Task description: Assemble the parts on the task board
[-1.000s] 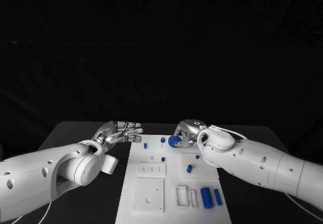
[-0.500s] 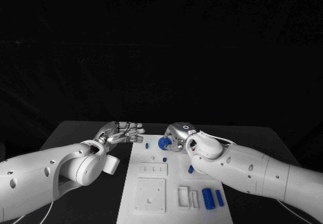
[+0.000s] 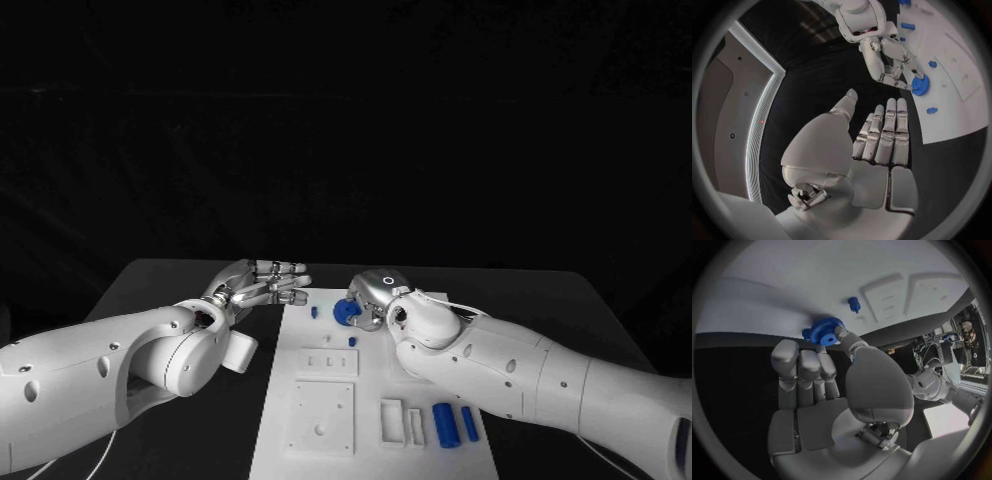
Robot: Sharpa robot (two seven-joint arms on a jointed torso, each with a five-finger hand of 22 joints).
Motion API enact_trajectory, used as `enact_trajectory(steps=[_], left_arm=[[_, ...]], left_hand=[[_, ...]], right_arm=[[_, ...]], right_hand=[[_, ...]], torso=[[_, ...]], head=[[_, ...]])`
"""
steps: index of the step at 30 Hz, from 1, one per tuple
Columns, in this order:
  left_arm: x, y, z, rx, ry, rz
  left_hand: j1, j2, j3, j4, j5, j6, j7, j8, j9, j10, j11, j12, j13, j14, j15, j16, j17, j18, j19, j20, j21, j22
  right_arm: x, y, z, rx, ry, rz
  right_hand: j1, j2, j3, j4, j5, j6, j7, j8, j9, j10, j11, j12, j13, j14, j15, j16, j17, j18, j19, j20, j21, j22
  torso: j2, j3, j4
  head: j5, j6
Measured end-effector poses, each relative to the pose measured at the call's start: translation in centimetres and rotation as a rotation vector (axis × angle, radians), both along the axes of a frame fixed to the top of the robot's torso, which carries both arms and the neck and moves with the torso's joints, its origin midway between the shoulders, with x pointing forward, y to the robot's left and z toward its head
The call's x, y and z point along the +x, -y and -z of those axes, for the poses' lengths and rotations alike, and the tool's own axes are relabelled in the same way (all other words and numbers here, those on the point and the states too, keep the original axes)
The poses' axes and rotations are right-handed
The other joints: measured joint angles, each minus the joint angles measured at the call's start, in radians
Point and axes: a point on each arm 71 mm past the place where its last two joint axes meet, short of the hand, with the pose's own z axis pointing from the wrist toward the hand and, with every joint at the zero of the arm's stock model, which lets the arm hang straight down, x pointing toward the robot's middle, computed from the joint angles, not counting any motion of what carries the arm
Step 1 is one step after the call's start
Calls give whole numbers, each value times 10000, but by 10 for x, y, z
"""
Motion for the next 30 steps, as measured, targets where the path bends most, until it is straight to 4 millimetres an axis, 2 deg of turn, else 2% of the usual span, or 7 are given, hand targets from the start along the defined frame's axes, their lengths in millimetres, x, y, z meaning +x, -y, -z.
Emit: enact_trajectory(steps=[12, 19, 21, 23, 25, 29, 30], left_arm=[[0, 0, 0, 6, -3, -4], [0, 1, 0, 4, -5, 10], [0, 0, 0, 6, -6, -3], [0, 0, 0, 7, -7, -12], [0, 0, 0, 3, -13, -16], [0, 0, 0, -9, -33, -23], [0, -1, 0, -12, -40, -25]], left_hand=[[0, 0, 0, 0, 0, 0, 0, 0, 0, 0, 0, 0, 0, 0, 0, 0, 0, 0, 0, 0, 0, 0], [0, 0, 0, 0, 0, 0, 0, 0, 0, 0, 0, 0, -1, 0, 0, 0, 0, 0, 0, 0, 0, 0], [0, 0, 0, 0, 0, 0, 0, 0, 0, 0, 0, 0, -1, 0, 0, 0, 0, -1, 0, 0, 0, 0], [-2, -2, 0, 0, 0, 0, 0, 0, 0, 0, 0, 0, -1, 0, 0, 0, 0, -1, 0, 0, 0, 0], [-42, -42, 0, 0, 0, 0, 0, 0, 0, 0, 0, 0, 0, 0, 0, 0, 0, 0, 0, 0, 0, 0], [-67, -67, 23, 23, 0, -35, -35, 0, 0, -74, 0, 0, 0, -38, 38, 0, 0, 0, 0, 0, 0, -5], [-67, -67, 28, 29, 0, -69, -2, 0, 0, -74, 0, 0, 0, -38, 38, 0, 0, 0, 0, 0, 0, -9]], right_arm=[[4, -4, 6, -98, 13, 56], [5, -5, 8, -100, -30, 72], [5, -5, 9, -90, -65, 80], [5, -4, 10, -61, -139, 107], [5, -3, 11, -19, -205, 123], [6, -3, 12, 73, -340, 127], [6, -3, 12, 92, -397, 128]], right_hand=[[-40, -39, -1, 0, -77, -207, 101, 1, 3, -23, 24, -250, -182, -1, 0, -158, -156, -27, 0, 0, -117, -1], [-131, -126, -144, 167, -71, -496, 138, 7, 22, -167, 52, -402, -320, -1, 1, -255, -238, -32, 0, 0, -260, -2], [-268, -107, -395, 421, -159, -755, 142, 36, 19, -189, 33, -402, -356, -1, 1, -255, -245, -30, 0, 0, -269, -2], [-622, -36, -598, 1065, -913, -816, 140, 35, 7, -203, 18, -401, -356, -1, 1, -255, -223, -30, 0, 0, -269, -3], [-851, -9, -593, 1404, -1301, -868, 118, 34, 2, -203, 18, -401, -364, -1, 1, -255, -196, -30, 0, 0, -269, -3], [-1373, -76, -395, 2204, -1393, -970, 101, 33, -1, -203, 19, -401, -364, -39, -37, -255, -138, -30, 37, -37, -269, -3], [-1488, -184, -210, 2393, -1393, -1005, 114, 33, -1, -202, 18, -401, -364, -39, -37, -255, -100, -29, 32, -42, -269, -3]], torso=[[-3, 5, -32], [-5, 9, -12], [-8, 9, -14], [-9, 8, -20], [-10, 7, -27], [-10, 8, -33], [-10, 7, -33]], head=[[52, -30], [48, -40], [49, -46], [58, -50], [65, -57], [69, -58], [69, -58]])
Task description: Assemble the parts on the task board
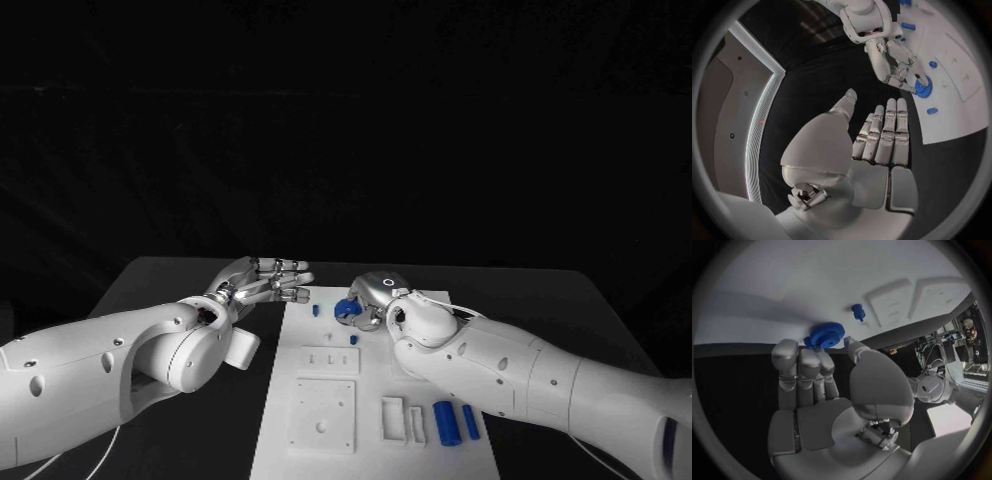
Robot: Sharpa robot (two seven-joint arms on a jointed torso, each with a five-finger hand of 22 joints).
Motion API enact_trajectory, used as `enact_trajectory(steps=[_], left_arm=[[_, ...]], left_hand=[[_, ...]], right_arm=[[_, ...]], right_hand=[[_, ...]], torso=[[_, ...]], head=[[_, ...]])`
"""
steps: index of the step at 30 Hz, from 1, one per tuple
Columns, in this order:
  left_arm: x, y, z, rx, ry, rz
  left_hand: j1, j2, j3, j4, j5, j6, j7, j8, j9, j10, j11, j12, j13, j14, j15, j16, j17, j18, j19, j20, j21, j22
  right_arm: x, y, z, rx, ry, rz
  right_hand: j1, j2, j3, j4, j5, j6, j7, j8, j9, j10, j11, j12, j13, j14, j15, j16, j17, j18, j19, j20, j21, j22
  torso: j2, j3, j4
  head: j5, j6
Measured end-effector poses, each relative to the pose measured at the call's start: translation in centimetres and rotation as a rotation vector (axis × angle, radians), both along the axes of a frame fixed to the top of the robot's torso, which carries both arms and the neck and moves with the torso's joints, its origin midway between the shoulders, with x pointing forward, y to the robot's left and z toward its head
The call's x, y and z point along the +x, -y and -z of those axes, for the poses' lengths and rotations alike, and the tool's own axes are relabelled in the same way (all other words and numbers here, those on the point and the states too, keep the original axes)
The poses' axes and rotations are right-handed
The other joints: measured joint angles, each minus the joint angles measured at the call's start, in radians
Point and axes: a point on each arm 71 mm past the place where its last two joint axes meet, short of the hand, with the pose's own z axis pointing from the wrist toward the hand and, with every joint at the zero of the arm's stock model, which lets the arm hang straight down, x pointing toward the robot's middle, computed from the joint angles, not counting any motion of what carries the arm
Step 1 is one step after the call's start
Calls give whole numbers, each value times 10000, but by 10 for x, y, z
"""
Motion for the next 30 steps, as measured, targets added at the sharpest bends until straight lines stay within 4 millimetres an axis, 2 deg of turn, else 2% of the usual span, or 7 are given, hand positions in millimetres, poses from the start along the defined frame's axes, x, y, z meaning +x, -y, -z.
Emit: enact_trajectory(steps=[3, 7, 11, 14, 17, 28, 30], left_arm=[[0, 0, 0, -12, -15, -5], [0, 0, 0, -31, -33, -18], [1, -1, 0, -41, -45, -38], [1, -1, 0, -47, -51, -45], [1, -1, 0, -53, -57, -52], [1, -4, 0, -63, -73, -106], [1, -4, 0, -63, -74, -117]], left_hand=[[-144, -71, -110, 193, 0, -2, 2, 0, 0, 0, 0, 0, 0, 0, 0, 0, 0, 0, 0, 0, 0, 0], [-146, -67, -210, 346, 0, -3, 3, 0, 0, 0, 0, 0, 0, 0, 0, 0, 0, 0, 0, 0, -41, -16], [-145, -67, -231, 373, 0, -38, -34, 0, 0, 0, 0, 0, 0, 0, 0, 0, 0, 0, 0, 0, -58, -15], [-145, -66, -232, 372, 0, -39, -34, 0, 0, 0, 0, 0, 0, 0, 0, 0, 0, 1, 0, 0, -58, -15], [-145, -66, -232, 372, 0, -74, 1, 0, 0, 0, 0, 0, 0, 0, 0, 0, 0, 0, 0, 0, -58, -15], [-103, -24, -233, 371, 0, -74, 1, 0, 0, 0, 0, 0, 0, 0, 0, 0, 0, 1, 0, 0, -105, -14], [-103, -24, -233, 371, 0, -73, 2, 0, 0, 0, 0, 0, 0, 0, 0, 0, 0, 0, 0, 0, -105, -14]], right_arm=[[0, 1, 1, 25, -138, 12], [1, 3, 2, 32, -307, 47], [1, 6, 3, 31, -442, 85], [1, 8, 3, 37, -494, 90], [0, 11, 3, 43, -534, 85], [-7, 25, 5, 168, -524, 105], [-7, 32, 4, 250, -463, 192]], right_hand=[[-213, 21, -8, 305, 0, -1, 0, -9, -7, 0, 0, 0, 43, 0, -1, 27, 72, -1, -28, -34, 97, 0], [-213, 22, -57, 465, 0, -4, 2, -25, -6, 1, 0, 83, 130, 0, 0, 72, 164, -1, 4, -67, 177, -1], [-142, 92, -57, 465, 0, -4, 3, -29, 7, 2, 0, 83, 158, 0, 0, 72, 194, -2, 4, -67, 179, -1], [-73, 44, 5, 403, 0, -3, 2, -28, 14, 38, 36, 82, 158, 0, -1, 72, 208, -1, 4, -67, 179, -2], [72, 30, 25, 237, 0, -3, 2, -28, 13, 38, 36, 82, 175, 0, 0, 72, 208, -1, 4, -66, 179, -1], [69, 32, 15, 171, 0, 29, 26, -26, 22, 38, 36, 82, 174, 0, 0, 71, 229, -1, 4, -66, 179, -2], [160, -59, 11, 113, 0, 39, 36, -26, 22, 38, 36, 82, 174, 0, 0, 71, 229, -2, 4, -66, 179, -2]], torso=[[0, 1, 1], [0, 0, 1], [1, 0, 0], [4, 2, 0], [3, 5, 0], [1, 17, -6], [-3, 16, -11]], head=[[-4, 7], [-14, 12], [-25, 70], [-27, 76], [-33, 54], [1, -2], [5, -2]])
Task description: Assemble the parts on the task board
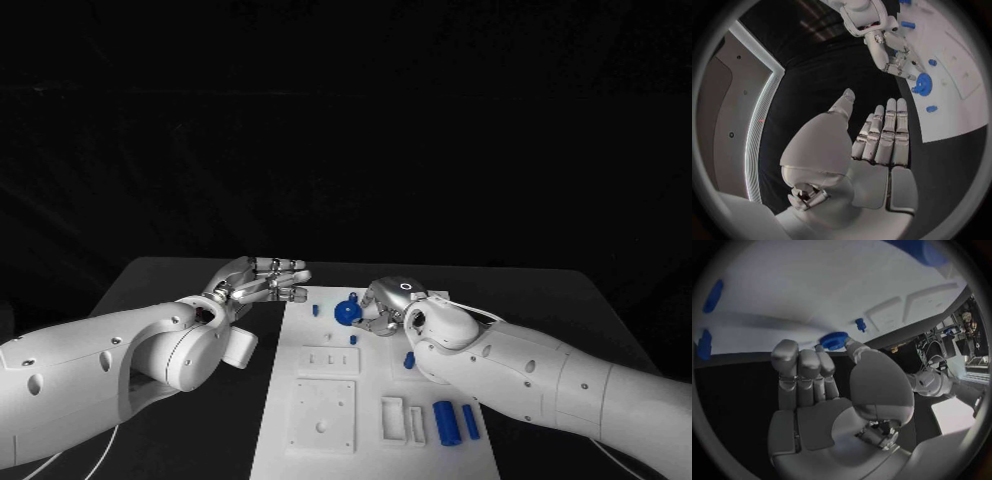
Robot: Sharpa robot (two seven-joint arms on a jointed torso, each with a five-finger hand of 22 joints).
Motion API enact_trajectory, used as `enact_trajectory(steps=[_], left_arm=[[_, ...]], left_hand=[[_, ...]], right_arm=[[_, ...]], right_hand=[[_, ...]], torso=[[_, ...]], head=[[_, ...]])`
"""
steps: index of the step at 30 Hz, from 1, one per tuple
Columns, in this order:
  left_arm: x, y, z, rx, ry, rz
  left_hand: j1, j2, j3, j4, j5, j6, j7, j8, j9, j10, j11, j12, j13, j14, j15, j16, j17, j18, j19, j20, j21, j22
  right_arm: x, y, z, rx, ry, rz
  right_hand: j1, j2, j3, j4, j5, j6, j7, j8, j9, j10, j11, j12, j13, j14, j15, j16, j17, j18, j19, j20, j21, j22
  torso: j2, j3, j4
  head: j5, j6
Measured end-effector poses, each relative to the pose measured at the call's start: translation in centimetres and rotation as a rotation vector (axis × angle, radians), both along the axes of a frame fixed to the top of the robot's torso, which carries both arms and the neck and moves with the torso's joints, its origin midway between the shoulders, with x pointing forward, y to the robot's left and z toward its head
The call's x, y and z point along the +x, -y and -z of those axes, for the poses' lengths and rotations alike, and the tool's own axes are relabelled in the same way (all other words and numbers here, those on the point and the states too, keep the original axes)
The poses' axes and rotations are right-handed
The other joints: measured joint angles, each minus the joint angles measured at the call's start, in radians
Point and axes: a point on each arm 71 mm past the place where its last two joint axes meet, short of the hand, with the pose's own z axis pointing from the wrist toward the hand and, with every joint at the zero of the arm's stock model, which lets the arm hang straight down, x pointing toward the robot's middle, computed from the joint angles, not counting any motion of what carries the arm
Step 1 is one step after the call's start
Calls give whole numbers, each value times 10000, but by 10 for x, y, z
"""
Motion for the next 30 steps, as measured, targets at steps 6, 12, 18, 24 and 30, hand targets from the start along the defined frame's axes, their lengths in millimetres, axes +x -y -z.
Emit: enact_trajectory(steps=[6, 12, 18, 24, 30], left_arm=[[1, -2, 0, 8, 2, -42], [2, -8, 0, 37, 14, -179], [3, -10, 0, 40, 30, -221], [4, -11, 1, 42, 53, -235], [5, -13, 2, 48, 78, -291]], left_hand=[[0, 0, 0, 0, 0, 0, 0, 0, 0, 0, 0, 0, 0, 0, 0, 0, 0, 0, 0, 0, 0, 1], [0, 0, 0, 0, 0, 0, 0, 0, 0, 0, 0, 0, 0, 0, 0, 0, 0, 0, 0, 0, 0, 1], [40, 40, 0, 0, 0, 0, 0, 0, 0, -37, 36, 0, 0, 0, 0, 0, 0, 0, 0, 0, 0, 1], [40, 40, -7, -91, 0, 0, 0, 0, 0, -37, 36, 0, 0, 0, 0, 0, 0, 0, 0, 0, 0, 1], [80, 80, -30, -166, 0, 38, 37, 0, 0, -37, 36, 0, 0, 0, 0, 0, 0, 0, 0, 0, 0, 2]], right_arm=[[-3, 22, -14, 532, 391, 292], [-7, 50, -35, 1116, 776, 642], [-5, 90, -53, 1605, 870, 1157], [-3, 130, -55, 2277, 509, 1213], [3, 155, -50, 2869, 85, 922]], right_hand=[[165, -126, -284, -188, 0, 0, 0, 0, -5, 0, 0, 0, -14, 0, 0, 0, -54, 0, 0, 0, 0, 0], [574, -216, -647, -365, 0, 2, 1, 0, -5, 0, 0, -40, -58, 0, 0, -79, -122, 0, 0, 0, -62, 0], [1343, -57, -933, -1152, 644, 75, 71, -1, -5, 32, 30, -36, -80, 1, 0, -79, -163, 0, -1, 75, -62, -1], [1810, 307, -1840, -2195, 1955, 40, 106, -1, -14, -18, 90, 10, -67, 1, 1, -79, -118, -1, -1, 75, -136, -1], [1995, 539, -2288, -2876, 2884, 38, 107, -1, -13, -111, 69, -39, -141, 1, 1, -79, -76, -2, -1, 74, -236, 7]], torso=[[-12, 0, -6], [-27, 7, -52], [-55, 25, -153], [-68, 45, -249], [-68, 105, -327]], head=[[9, 43], [4, 57], [29, 37], [12, 21], [102, -7]])
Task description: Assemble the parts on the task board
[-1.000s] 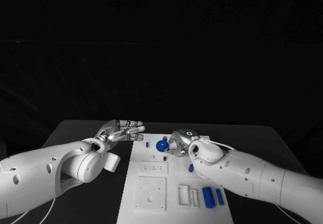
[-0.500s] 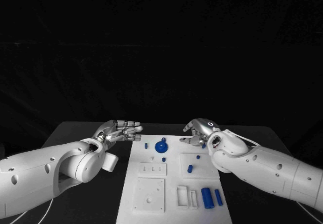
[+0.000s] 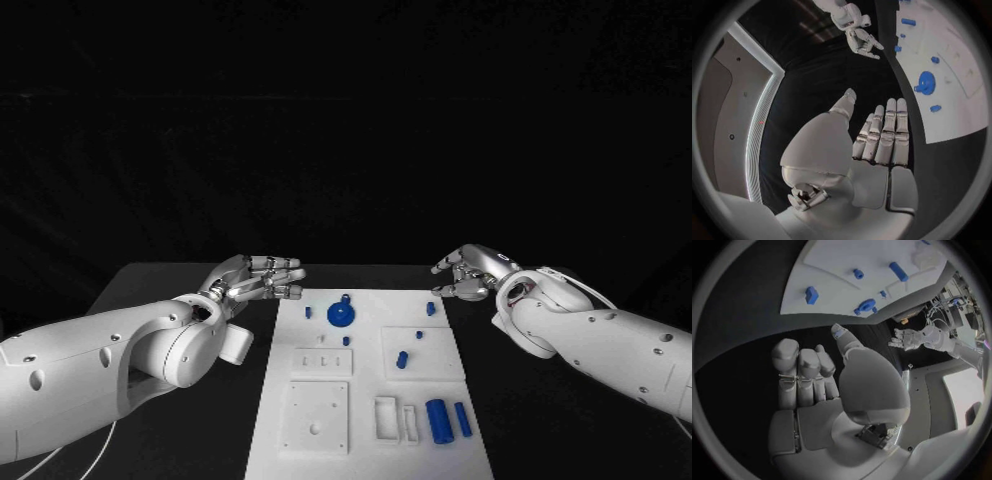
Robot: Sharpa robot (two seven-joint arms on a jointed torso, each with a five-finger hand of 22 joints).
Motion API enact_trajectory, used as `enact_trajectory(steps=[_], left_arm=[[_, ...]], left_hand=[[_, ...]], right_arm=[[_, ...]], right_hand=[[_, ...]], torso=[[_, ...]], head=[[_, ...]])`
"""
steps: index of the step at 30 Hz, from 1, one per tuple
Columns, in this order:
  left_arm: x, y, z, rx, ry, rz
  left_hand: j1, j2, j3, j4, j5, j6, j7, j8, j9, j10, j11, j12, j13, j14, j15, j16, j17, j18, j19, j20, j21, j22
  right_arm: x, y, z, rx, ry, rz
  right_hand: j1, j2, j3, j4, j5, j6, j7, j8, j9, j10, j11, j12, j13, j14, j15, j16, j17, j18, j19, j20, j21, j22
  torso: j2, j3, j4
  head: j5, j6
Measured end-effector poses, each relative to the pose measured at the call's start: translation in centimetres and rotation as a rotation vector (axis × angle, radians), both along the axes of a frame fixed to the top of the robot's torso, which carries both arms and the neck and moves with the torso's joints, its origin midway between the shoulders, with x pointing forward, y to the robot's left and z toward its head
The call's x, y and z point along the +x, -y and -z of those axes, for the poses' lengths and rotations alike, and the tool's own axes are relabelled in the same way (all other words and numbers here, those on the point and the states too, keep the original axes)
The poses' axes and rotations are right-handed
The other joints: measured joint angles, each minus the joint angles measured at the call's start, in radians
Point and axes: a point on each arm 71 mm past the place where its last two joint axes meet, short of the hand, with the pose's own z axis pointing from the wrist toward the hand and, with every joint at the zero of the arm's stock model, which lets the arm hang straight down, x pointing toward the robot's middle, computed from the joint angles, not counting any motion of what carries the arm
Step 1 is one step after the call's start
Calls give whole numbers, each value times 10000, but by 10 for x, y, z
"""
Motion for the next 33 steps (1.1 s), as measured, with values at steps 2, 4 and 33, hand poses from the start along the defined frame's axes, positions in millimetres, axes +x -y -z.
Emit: enact_trajectory(steps=[2, 4, 33], left_arm=[[0, -1, 1, 5, -5, -19], [0, -1, 2, 6, -10, -30], [2, -2, 7, 38, -83, -47]], left_hand=[[0, 0, 0, 0, 0, 47, -47, 0, 0, 0, 0, 0, 0, 0, 0, 0, 0, 0, 0, 0, 0, 0], [0, 0, 0, 0, 0, 53, -53, 0, 0, 0, 0, 0, 0, 0, 0, 0, 0, 0, 0, 0, 0, 0], [0, 0, -28, -138, 0, 53, -53, 0, 0, 0, 0, 0, 0, 0, 0, 0, 0, 0, -36, 36, 0, 1]], right_arm=[[2, 5, 2, 126, -96, -112], [4, 11, 4, 222, -195, -174], [14, 21, 46, 549, -1696, -663]], right_hand=[[-51, 176, -110, -351, 170, -1, 0, 0, 0, -16, -16, 0, -25, 0, 0, 0, 0, -1, 0, 0, -58, 0], [-84, 237, -114, -519, 203, -38, -11, 0, 0, -16, -16, -46, -36, 0, 0, -47, 9, 0, 0, 0, -59, 0], [-164, 510, -1133, -538, 214, -780, 25, -1, -14, -122, 19, -86, -67, -1, 1, -108, 78, 0, 0, -1, -138, -4]], torso=[[1, 17, -10], [2, 40, -13], [30, 101, 12]], head=[[4, -16], [20, -25], [-22, -165]])
